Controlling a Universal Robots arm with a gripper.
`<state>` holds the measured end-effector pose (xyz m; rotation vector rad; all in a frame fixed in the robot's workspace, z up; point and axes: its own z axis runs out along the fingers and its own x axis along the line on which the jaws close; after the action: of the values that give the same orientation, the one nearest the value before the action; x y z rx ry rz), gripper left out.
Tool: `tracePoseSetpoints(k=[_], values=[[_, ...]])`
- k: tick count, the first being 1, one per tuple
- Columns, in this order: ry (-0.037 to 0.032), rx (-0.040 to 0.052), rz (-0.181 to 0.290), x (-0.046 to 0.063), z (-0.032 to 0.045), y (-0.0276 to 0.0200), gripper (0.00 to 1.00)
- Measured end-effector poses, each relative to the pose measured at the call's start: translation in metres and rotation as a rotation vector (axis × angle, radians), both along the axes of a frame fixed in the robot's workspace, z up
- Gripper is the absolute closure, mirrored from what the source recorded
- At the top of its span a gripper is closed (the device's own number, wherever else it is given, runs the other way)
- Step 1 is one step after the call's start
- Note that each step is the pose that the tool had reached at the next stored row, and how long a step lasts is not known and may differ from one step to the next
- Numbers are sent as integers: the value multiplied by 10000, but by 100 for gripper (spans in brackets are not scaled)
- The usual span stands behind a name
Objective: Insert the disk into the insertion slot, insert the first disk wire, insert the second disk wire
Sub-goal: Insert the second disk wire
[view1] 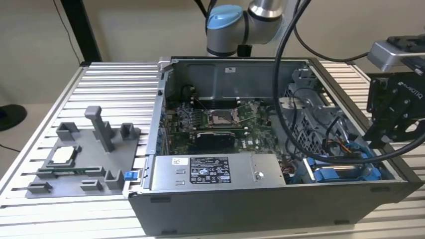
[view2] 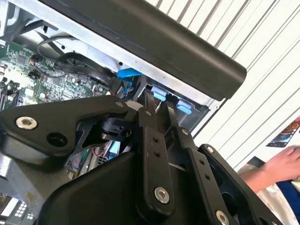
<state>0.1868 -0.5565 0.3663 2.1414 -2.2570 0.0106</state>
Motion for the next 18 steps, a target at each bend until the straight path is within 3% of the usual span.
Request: tracePoseSetpoints(k=[11, 13, 15, 16, 18], values=[[47, -3, -71, -1, -24, 212, 0], [185, -3, -73, -2, -30, 231, 0], [376, -5, -72, -1, -35, 239, 0], [424, -4, -72, -1, -39, 240, 0], [429, 1, -73, 1, -49, 243, 0]])
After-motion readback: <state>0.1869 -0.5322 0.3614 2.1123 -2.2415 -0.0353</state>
